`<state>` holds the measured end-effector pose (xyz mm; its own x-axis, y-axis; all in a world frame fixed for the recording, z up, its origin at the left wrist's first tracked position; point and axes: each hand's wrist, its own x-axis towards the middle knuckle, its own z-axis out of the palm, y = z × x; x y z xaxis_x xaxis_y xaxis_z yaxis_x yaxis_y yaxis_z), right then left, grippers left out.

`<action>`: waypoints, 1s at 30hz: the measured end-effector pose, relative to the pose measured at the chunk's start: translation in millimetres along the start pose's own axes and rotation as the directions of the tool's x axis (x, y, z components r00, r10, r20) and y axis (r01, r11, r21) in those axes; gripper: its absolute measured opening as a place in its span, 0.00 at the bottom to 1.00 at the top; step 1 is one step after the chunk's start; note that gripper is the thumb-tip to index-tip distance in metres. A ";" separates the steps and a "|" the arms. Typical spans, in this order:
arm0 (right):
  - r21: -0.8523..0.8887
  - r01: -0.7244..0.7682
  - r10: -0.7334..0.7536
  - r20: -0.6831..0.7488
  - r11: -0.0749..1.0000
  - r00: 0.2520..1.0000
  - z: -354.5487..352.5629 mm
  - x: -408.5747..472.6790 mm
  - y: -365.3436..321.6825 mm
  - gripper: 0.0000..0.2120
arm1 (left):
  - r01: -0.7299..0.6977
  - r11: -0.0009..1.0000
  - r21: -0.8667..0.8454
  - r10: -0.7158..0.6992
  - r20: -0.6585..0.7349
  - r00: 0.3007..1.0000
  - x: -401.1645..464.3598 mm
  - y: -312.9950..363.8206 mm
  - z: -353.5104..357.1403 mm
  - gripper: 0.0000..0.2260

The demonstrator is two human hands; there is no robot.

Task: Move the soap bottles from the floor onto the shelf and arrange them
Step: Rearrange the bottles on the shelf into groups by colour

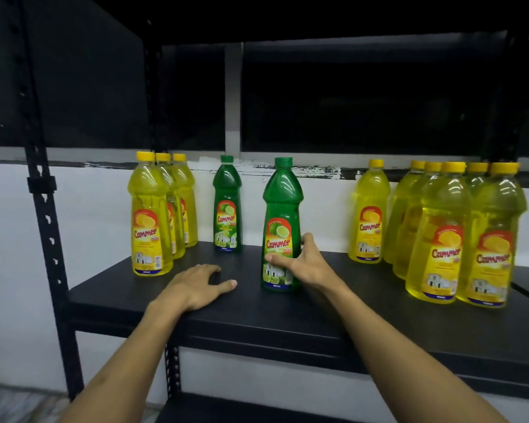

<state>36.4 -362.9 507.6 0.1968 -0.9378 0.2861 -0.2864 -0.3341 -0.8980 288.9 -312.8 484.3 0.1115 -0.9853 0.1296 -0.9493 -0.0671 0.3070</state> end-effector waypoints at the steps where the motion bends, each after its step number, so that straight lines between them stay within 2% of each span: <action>1: 0.004 0.012 -0.012 0.004 1.000 1.000 12.6 9.4 -1.0 0.33 | 0.013 1.000 0.003 -0.013 0.005 1.000 0.2 1.4 -0.9 0.37; 13: 0.020 0.058 -0.059 0.104 0.998 0.993 116.2 95.3 -7.5 0.40 | 0.072 0.997 -0.026 -0.072 -0.018 0.997 5.9 -4.9 2.2 0.45; 15: 0.023 0.071 -0.073 0.123 0.997 0.990 123.5 106.5 -8.4 0.41 | 0.085 0.996 -0.037 -0.085 -0.018 0.996 7.1 -4.9 2.4 0.46; 19: 0.083 0.094 -0.105 0.144 0.992 0.984 133.8 114.5 -10.4 0.31 | 0.103 0.992 -0.070 -0.105 -0.030 0.994 8.5 -7.2 3.8 0.48; 26: 0.120 0.094 -0.111 0.143 0.988 0.983 142.2 125.2 -2.1 0.36 | 0.100 0.992 -0.072 -0.103 -0.025 0.994 5.1 -2.6 -0.1 0.44; 30: 0.180 0.018 -0.056 0.210 0.983 0.976 142.6 127.6 4.9 0.39 | 0.105 0.992 -0.075 -0.107 -0.019 0.994 3.6 -1.1 -1.6 0.44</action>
<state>193.8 -470.7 492.1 0.4054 -0.8765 0.2596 -0.1092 -0.3284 -0.9382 290.8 -316.0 485.9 0.2176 -0.9694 0.1136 -0.9075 -0.1581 0.3891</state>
